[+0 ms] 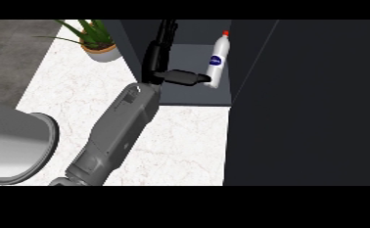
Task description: Pick up the bottled water, place it into the cabinet and close the cabinet
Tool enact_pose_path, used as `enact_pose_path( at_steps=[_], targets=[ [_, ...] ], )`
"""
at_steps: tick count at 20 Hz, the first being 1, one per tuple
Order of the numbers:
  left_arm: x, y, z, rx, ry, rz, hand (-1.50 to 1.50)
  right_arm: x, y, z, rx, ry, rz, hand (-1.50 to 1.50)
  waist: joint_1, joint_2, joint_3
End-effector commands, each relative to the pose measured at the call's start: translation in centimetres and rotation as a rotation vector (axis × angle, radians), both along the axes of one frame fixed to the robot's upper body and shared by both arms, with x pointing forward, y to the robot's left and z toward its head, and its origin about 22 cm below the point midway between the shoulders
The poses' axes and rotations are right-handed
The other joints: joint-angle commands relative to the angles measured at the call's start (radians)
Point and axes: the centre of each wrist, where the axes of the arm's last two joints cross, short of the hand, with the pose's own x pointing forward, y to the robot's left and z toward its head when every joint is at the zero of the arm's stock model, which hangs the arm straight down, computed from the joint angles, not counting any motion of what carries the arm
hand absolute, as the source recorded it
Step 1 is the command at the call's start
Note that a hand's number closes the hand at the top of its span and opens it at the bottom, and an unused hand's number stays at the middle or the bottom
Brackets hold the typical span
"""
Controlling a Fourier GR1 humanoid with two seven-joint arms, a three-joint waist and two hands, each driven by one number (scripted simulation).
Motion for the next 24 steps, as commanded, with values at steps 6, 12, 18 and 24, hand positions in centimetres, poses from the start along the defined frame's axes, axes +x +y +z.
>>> enact_pose_path(
  at_steps=[6,12,18,24],
  targets=[
    [-5.9,2.6,-0.8,-0.158,0.053,0.007,-1.50,-0.7,0.6,-0.3,-0.002,0.027,-0.014,-1.50,0.040,-0.017,-0.001],
    [-13.2,3.6,0.6,-0.206,0.040,-0.033,-1.50,-0.8,0.9,1.0,-0.009,-0.010,0.011,-1.50,0.025,-0.008,-0.002],
    [-19.2,6.1,3.1,-0.204,0.031,-0.067,-1.50,-1.4,0.6,1.7,-0.167,-0.019,0.190,1.50,0.008,-0.001,-0.002],
    [-23.9,9.5,3.6,-0.214,-0.007,0.028,-1.50,-1.5,1.0,2.8,-0.278,-0.021,0.401,1.50,0.008,0.001,-0.003]
  ],
)
